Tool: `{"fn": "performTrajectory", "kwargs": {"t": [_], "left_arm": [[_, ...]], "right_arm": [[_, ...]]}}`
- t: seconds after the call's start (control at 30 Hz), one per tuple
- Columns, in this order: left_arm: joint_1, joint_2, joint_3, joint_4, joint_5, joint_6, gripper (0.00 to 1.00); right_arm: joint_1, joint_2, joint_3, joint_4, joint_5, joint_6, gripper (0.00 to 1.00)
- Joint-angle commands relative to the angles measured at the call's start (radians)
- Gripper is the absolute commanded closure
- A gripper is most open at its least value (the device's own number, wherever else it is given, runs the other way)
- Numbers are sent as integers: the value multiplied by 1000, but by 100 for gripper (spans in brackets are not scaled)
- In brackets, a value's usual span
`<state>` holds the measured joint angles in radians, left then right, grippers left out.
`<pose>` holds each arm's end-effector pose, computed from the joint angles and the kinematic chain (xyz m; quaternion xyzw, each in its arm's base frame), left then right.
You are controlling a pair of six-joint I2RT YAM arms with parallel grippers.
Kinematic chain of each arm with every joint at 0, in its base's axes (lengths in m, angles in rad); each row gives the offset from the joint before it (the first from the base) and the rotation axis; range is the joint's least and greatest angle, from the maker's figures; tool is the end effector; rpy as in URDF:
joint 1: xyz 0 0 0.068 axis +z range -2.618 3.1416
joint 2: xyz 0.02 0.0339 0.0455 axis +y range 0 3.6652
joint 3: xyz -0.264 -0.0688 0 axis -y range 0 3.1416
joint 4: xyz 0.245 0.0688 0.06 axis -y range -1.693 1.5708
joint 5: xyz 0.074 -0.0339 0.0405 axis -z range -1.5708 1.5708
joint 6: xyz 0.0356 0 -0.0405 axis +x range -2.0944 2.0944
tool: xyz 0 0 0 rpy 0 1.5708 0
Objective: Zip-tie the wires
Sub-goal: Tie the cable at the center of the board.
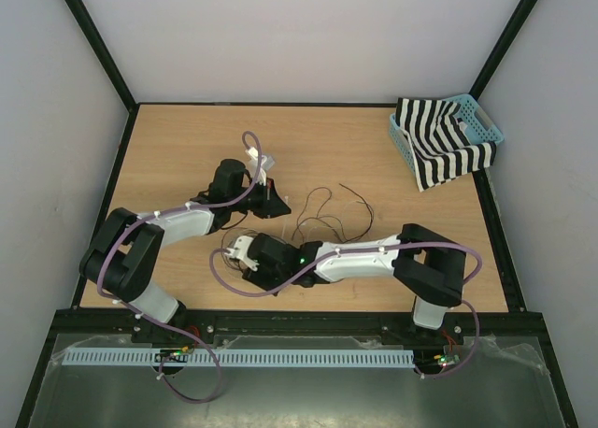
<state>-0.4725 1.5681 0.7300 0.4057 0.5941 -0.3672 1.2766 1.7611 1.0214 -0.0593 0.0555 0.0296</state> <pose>0.2774 -0.1642 0.1921 0.1999 0.7960 -0.4352 0.3701 0.1085 0.3514 0.1734 -0.5323 0.7579 0.2082 0.3144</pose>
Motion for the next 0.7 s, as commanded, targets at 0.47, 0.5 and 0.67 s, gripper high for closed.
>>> {"fn": "performTrajectory", "kwargs": {"t": [0.47,0.5,0.67], "left_arm": [[2,14,23,21,19,-2,100],[2,16,24,21,21,-1,100],[2,18,28,20,20,-9,100]], "right_arm": [[3,-49,-109,-84,-47,40,54],[3,-48,-110,-84,-48,39,59],[3,-28,-78,-85,-86,39,88]]}}
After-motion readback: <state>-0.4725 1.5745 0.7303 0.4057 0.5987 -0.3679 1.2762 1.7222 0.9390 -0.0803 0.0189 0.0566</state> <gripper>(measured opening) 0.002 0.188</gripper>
